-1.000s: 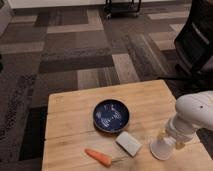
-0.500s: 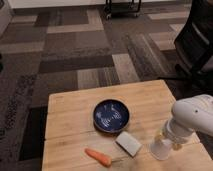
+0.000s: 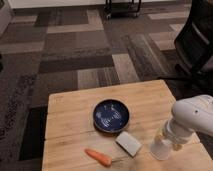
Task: Place the ceramic cup over the eraser
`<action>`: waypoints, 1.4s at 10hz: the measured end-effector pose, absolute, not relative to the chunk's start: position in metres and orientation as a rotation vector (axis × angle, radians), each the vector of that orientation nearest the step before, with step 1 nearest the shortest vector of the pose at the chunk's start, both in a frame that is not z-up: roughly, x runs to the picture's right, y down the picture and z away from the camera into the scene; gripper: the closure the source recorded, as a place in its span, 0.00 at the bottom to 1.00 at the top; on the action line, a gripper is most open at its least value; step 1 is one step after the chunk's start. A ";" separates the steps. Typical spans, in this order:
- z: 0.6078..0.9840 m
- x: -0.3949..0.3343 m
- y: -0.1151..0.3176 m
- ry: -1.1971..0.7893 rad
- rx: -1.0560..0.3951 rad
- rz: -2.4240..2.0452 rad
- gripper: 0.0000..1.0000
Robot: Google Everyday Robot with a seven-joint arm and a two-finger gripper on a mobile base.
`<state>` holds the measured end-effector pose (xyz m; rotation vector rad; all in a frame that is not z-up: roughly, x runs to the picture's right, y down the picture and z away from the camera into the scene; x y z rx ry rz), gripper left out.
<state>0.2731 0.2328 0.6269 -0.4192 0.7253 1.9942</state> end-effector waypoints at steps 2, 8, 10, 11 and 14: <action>0.627 0.273 0.233 0.726 -0.420 1.993 0.95; 0.627 0.273 0.234 0.727 -0.421 1.993 0.39; 0.627 0.272 0.233 0.727 -0.422 1.992 0.21; 0.628 0.272 0.234 0.728 -0.422 1.991 0.20; 0.627 0.273 0.234 0.729 -0.423 1.993 0.20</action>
